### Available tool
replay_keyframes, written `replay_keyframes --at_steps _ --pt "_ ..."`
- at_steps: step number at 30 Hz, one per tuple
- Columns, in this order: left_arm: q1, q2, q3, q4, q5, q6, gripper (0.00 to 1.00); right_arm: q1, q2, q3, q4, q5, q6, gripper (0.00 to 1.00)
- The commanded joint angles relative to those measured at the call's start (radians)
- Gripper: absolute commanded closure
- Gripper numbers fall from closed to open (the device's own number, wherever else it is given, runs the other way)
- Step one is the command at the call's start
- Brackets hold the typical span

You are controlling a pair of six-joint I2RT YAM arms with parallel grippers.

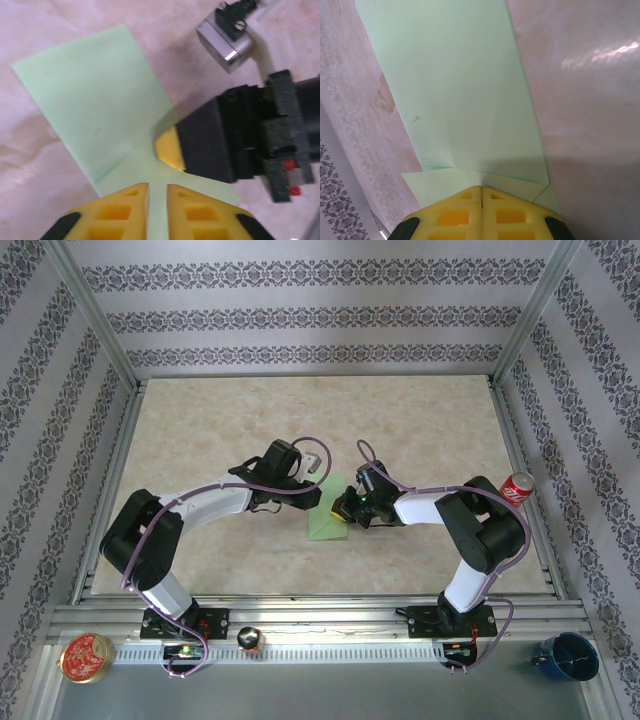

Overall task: Fold a paper plane with a square sheet of paper (pick it up from the middle)
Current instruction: Fold the triangle a second time at the center of the table.

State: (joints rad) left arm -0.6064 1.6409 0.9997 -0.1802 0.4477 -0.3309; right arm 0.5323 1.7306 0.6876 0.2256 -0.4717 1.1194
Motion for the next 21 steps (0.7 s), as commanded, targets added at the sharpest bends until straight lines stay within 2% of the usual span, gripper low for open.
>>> replay_keyframes --at_steps 1,7,10,14,21 --pt "0.005 0.025 0.023 -0.050 0.159 -0.138 0.89 -0.005 0.030 -0.010 -0.059 0.028 -0.013 1.00" --pt "0.001 0.050 -0.043 0.039 0.249 -0.258 0.91 -0.005 0.026 -0.012 -0.060 0.030 -0.012 1.00" --pt "-0.006 0.092 -0.034 0.024 0.291 -0.300 0.94 -0.005 0.026 -0.013 -0.060 0.030 -0.012 1.00" --pt "-0.011 0.137 -0.024 0.005 0.304 -0.310 0.99 -0.005 0.027 -0.013 -0.061 0.030 -0.010 1.00" --pt "-0.023 0.175 -0.003 -0.021 0.272 -0.292 0.98 -0.004 0.027 -0.011 -0.062 0.031 -0.010 1.00"
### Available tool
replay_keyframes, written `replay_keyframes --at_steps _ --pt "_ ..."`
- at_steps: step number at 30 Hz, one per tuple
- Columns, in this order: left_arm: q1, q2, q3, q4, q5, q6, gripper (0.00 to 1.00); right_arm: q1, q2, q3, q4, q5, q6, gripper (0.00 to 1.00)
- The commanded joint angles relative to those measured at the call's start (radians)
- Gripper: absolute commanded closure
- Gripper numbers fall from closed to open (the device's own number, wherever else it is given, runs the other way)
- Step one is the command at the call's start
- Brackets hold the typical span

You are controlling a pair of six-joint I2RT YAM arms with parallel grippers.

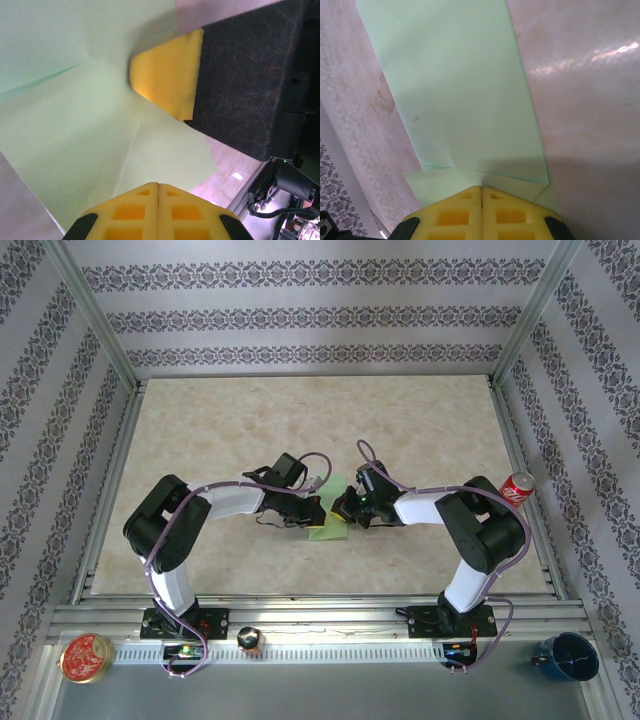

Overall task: Fold a paper plane with a square sheet of paper (pick it up from the middle)
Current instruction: Fold the triangle a second time at the center of the table.

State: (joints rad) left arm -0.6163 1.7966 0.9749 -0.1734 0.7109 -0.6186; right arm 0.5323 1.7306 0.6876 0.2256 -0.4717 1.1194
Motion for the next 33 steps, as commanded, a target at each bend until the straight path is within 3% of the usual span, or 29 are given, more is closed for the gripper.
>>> replay_keyframes --at_steps 1,33 --pt "-0.016 0.027 0.027 -0.036 0.010 0.001 0.98 -0.003 0.028 -0.011 -0.062 0.031 -0.010 1.00" --pt "-0.031 0.019 -0.032 -0.009 -0.054 0.048 0.94 -0.008 0.034 -0.023 -0.071 0.035 -0.018 1.00"
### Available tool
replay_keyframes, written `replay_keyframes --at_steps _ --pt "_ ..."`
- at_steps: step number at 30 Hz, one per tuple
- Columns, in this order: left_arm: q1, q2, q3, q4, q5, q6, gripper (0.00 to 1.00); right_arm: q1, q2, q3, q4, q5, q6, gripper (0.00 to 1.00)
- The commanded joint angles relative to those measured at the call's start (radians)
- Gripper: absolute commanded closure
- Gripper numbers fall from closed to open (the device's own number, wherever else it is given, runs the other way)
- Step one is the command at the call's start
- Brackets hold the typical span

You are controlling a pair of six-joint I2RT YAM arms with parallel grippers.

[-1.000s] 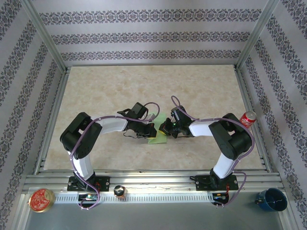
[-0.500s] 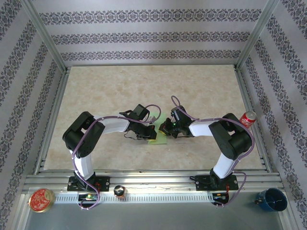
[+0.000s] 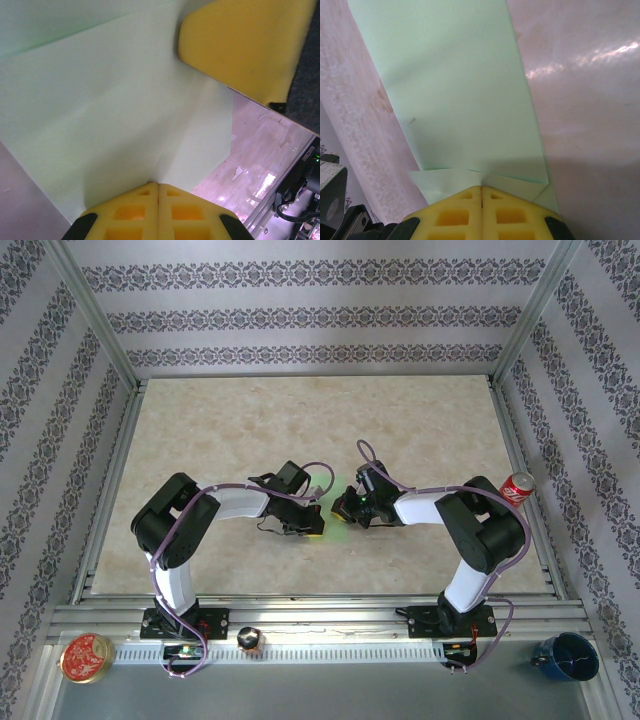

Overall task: Fold a paper plane with a square sheet of paper (pick it up from the middle)
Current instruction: Fold the triangle a second time at the center of the table.

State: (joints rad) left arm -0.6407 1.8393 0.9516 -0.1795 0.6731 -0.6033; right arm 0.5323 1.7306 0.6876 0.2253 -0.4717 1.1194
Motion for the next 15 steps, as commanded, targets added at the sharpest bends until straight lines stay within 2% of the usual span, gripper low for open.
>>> replay_keyframes --at_steps 1,8,15 --pt "-0.007 -0.031 -0.006 -0.005 -0.017 0.038 0.93 -0.008 0.034 -0.025 -0.070 0.036 -0.018 1.00" --pt "-0.009 -0.072 -0.002 -0.002 0.002 0.075 0.91 -0.011 0.030 -0.030 -0.069 0.036 -0.018 1.00" --pt "-0.010 -0.053 0.031 -0.116 -0.087 0.140 0.91 -0.012 0.025 -0.033 -0.069 0.036 -0.019 1.00"
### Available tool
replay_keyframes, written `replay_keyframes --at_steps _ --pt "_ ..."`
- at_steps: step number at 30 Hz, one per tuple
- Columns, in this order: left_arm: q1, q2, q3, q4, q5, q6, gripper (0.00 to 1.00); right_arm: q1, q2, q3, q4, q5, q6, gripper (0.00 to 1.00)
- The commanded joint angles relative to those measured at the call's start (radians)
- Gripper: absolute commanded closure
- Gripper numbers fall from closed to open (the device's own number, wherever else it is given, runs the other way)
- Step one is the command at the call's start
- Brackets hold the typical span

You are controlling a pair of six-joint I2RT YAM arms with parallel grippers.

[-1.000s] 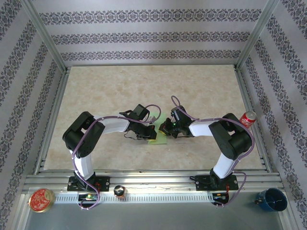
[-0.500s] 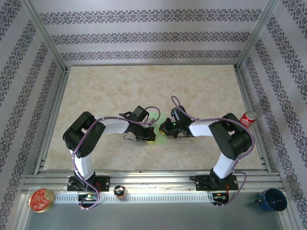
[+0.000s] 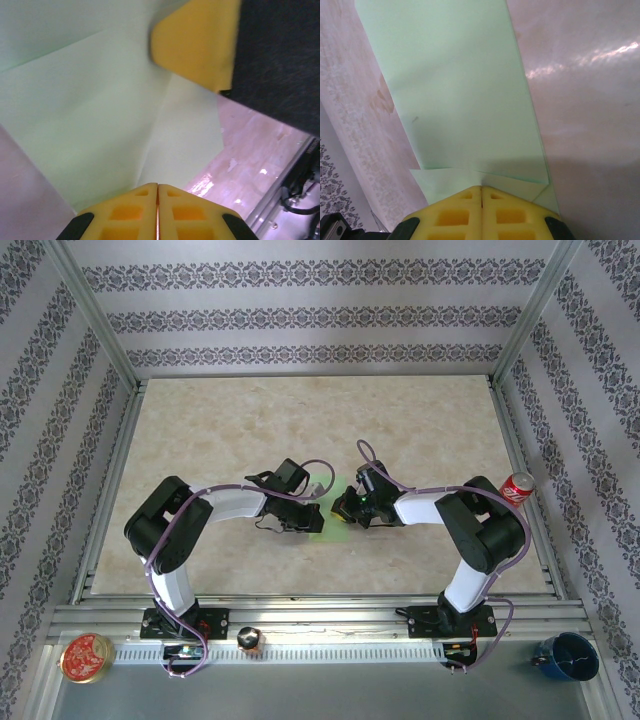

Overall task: Fold a paper plane with a square sheet of paper (pick it up from the middle)
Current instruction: Fold the triangle a second time at the center of the table.

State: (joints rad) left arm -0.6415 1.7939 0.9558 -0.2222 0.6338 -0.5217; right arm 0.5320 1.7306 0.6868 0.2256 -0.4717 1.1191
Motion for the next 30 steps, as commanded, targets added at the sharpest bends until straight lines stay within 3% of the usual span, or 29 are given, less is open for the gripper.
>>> replay_keyframes --at_steps 1,30 --pt "-0.009 -0.005 0.030 -0.087 -0.061 0.064 0.91 -0.012 0.025 -0.033 -0.070 0.036 -0.019 1.00" --pt "-0.010 -0.054 -0.046 -0.158 -0.126 0.101 0.92 -0.015 0.035 -0.033 -0.065 0.033 -0.016 1.00"
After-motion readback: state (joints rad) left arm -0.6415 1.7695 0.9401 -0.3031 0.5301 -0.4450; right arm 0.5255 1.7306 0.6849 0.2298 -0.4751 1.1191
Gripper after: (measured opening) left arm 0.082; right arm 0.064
